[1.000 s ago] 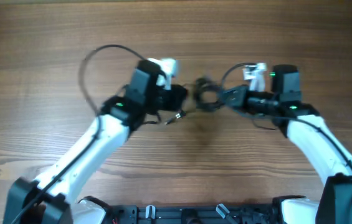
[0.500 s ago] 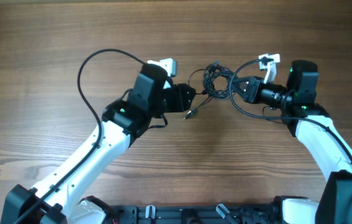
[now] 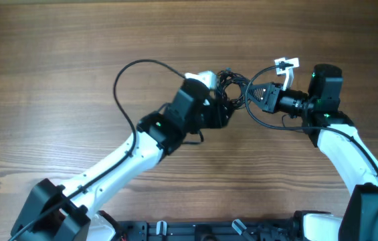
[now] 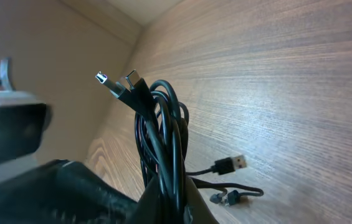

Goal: Untangle cables

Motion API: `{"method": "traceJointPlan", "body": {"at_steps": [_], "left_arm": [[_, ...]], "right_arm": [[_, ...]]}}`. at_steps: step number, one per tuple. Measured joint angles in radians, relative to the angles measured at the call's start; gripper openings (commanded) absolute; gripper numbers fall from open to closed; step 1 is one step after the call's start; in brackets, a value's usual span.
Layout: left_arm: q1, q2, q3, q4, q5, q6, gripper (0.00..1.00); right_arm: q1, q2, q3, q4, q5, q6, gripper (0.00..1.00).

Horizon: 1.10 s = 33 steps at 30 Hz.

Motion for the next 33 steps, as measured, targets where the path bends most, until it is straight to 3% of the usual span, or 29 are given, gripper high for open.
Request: {"method": "traceJointPlan", "body": {"at_steps": [11,17,25,28,33], "left_arm": [[-0.079,0.000,0.000,0.025,-0.267,0.294,0.29],[-0.079,0.002,0.000,0.018,-0.304,0.330,0.28],[-0.078,0.074,0.000,0.025,-0.138,0.317,0.16],[-0.078,0.085,0.000,0.042,-0.058,0.305,0.04],[-0.077,0.087,0.000,0.073,0.010,0.294,0.04]], "right_arm": [[0.000,0.000,0.000,-0.041,-0.001,0.000,0.04],[0.000,0.000,0.000,-0.050,-0.014,0.000,0.04],[0.000,0.000,0.000,-0.053,-0.030,0.003,0.04],[-0.001,0.000,0.000,-0.052,-0.031,0.014,0.04],[-0.001,0.000,0.000,-0.058,-0.030,0.022,0.04]]}}
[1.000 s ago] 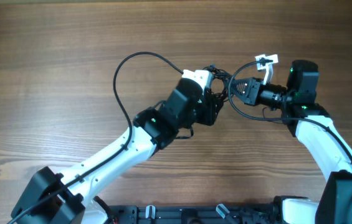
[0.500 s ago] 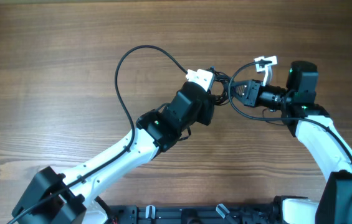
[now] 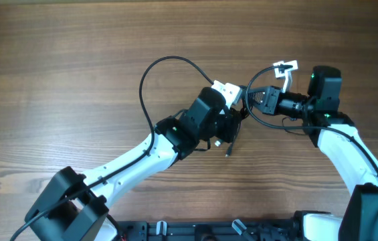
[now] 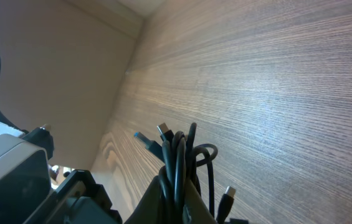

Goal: Untangle cables

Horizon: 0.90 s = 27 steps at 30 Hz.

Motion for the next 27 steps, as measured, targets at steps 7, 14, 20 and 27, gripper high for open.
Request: {"method": "traceJointPlan", "body": {"at_steps": [7,14,20,27], "left_arm": [[0.056,-0.025,-0.003,0.010,0.092,-0.011,0.04],[0.219,-0.252,-0.004,0.031,0.228,-0.010,0.07],[0.285,-0.272,-0.003,-0.050,0.241,-0.018,0.53],[0.281,-0.223,-0.003,-0.161,0.246,-0.094,0.58]], "right_arm": [[-0.002,0.000,0.000,-0.103,0.117,0.011,0.04],[0.003,0.000,0.000,-0.188,0.326,0.012,0.04],[0.003,0.000,0.000,-0.142,0.269,-0.027,0.04],[0.003,0.000,-0.001,0.043,0.165,0.224,0.04]]}}
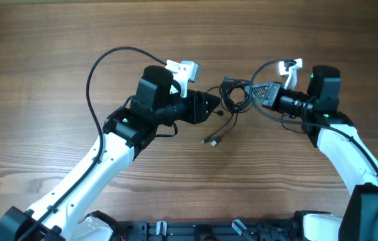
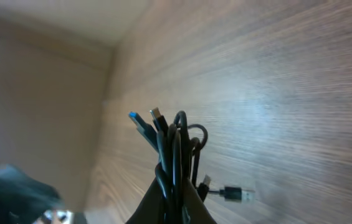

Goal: Untangle cables

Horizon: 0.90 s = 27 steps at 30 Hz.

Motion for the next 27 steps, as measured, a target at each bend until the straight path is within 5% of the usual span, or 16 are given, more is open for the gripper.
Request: {"method": "traceJointPlan", "body": {"at_steps": [3,9,14,19,27], "left_arm": [[-0.009,0.009,0.000,0.010,-0.018,-0.148,1.00],[-0.107,0.024,0.000,0.028,-0.264,-0.711,1.00],[-0.168,0.120,0.000,0.030,-0.340,-0.998,0.82],[-0.173,0.213,-0.001,0.140,-0.361,-1.291,0.80],[-0.174,0.233,0.000,0.247,-0.392,-1.411,0.48]], "right_arm": [[0.001,0.000,0.000,-0.010,0.061,0.209,0.04],[0.122,0.000,0.000,0.003,0.251,0.583,0.04],[0.201,0.000,0.000,0.063,0.321,0.676,0.04],[0.203,0.000,0.000,0.060,0.349,0.679,0.04],[0.249,0.000,0.000,0.056,0.351,0.679,0.04]]}}
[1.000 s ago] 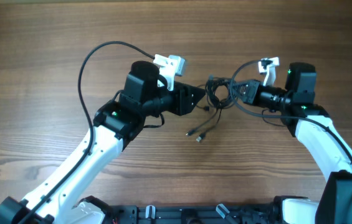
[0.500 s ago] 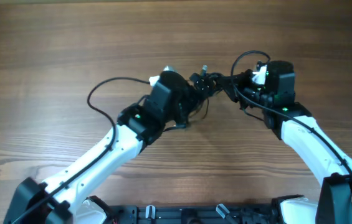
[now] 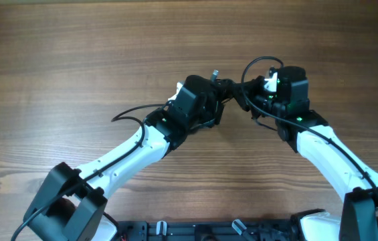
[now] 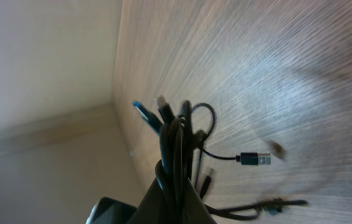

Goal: Untangle cables

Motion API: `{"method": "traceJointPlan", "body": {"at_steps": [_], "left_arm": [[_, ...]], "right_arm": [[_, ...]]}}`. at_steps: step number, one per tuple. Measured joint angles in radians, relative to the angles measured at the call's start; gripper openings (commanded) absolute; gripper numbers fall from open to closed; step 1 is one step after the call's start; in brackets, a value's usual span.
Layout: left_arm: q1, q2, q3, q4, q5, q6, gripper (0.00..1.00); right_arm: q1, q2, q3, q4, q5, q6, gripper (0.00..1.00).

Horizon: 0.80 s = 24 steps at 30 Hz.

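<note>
A bundle of black cables [image 4: 177, 146] stands up from between my right fingers, which are shut on its lower part. My right gripper [image 4: 176, 193] holds it just above the wood. Out of the top stick a blue-tipped plug [image 4: 141, 111] and a second plug [image 4: 162, 104]. One thin strand ends in a USB plug [image 4: 255, 158] hanging to the right. In the overhead view the bundle [image 3: 232, 90] is a dark knot between my right gripper [image 3: 247, 97] and my left gripper [image 3: 219, 99], which is pressed up against it. The left jaws are hidden there.
The wooden table [image 3: 75, 53] runs in all directions. A further loose strand [image 4: 269, 203] lies low under the bundle. Each arm's own black wiring loops beside its wrist: left loop [image 3: 127, 110], right loop [image 3: 255, 63].
My left gripper, which stood apart to the left of the bundle, is now right against it. My right arm has shifted left and turned. The plug that trailed on the table has left that spot.
My right gripper has stayed shut on the bundle throughout. The left gripper was at the bundle first, then further right against it with a plug dangling below. Then it stood back to the left with a strand trailing out. Now it meets the bundle again.
</note>
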Motion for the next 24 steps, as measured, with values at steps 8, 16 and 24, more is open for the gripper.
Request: {"method": "traceJointPlan", "body": {"at_steps": [8,16,24], "left_arm": [[0.000,0.001,0.006,-0.060,-0.059,0.017,0.04],[0.227,0.003,0.003,0.023,0.362,0.863,0.04],[0.215,0.003,0.003,-0.124,0.832,1.500,0.04]], "right_arm": [[0.009,0.003,-0.003,-0.013,-0.019,-0.044,0.05],[-0.317,0.005,-0.001,-0.121,-0.232,-0.429,0.61],[-0.374,0.005,-0.001,-0.124,-0.738,-1.015,0.72]]}}
